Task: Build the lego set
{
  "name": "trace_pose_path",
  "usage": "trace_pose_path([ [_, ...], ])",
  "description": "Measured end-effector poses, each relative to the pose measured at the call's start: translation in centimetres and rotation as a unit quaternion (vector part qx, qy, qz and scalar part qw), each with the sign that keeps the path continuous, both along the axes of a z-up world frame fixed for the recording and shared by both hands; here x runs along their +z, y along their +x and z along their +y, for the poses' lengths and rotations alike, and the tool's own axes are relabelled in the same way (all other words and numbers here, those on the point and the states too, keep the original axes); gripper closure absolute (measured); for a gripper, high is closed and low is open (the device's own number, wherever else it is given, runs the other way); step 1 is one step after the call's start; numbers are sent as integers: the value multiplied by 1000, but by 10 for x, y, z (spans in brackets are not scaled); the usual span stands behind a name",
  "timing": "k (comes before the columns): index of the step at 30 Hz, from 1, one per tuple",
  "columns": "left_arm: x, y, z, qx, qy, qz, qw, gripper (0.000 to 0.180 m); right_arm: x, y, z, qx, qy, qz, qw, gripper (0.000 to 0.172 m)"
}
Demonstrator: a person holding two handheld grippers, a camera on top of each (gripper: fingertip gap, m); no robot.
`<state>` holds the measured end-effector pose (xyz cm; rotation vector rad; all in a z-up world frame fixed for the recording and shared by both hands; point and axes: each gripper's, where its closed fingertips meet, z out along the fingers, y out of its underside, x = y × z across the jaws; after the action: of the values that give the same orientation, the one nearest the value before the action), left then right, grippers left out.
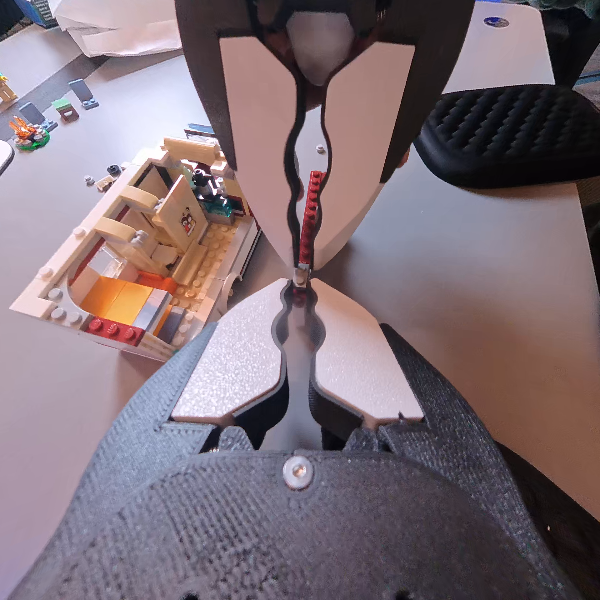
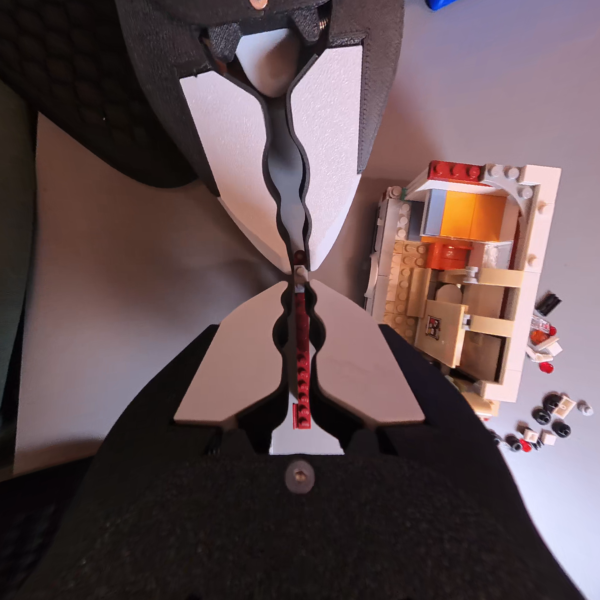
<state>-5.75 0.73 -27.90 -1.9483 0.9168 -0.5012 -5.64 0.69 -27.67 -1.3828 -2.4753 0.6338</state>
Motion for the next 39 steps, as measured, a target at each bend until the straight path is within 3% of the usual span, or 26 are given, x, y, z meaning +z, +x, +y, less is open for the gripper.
trace_pose_path([
  [16,1,1,0,9,-29,-26,999,172,-3,1,1,-15,1,-63,998,169],
  [23,2,1,-1,-3,-7,-23,1000,172,-3,1,1,-20,18,-65,998,170],
  [25,3,-2,-4,-12,-7,-19,1000,159,-3,0,1,-21,19,-61,998,170],
  [28,2,-6,-9,-20,-16,-18,999,153,-3,-1,1,-20,25,-59,998,170],
  [39,-18,-5,-5,-13,-26,9,1000,172,-1,-2,2,-20,18,-46,999,166],
])
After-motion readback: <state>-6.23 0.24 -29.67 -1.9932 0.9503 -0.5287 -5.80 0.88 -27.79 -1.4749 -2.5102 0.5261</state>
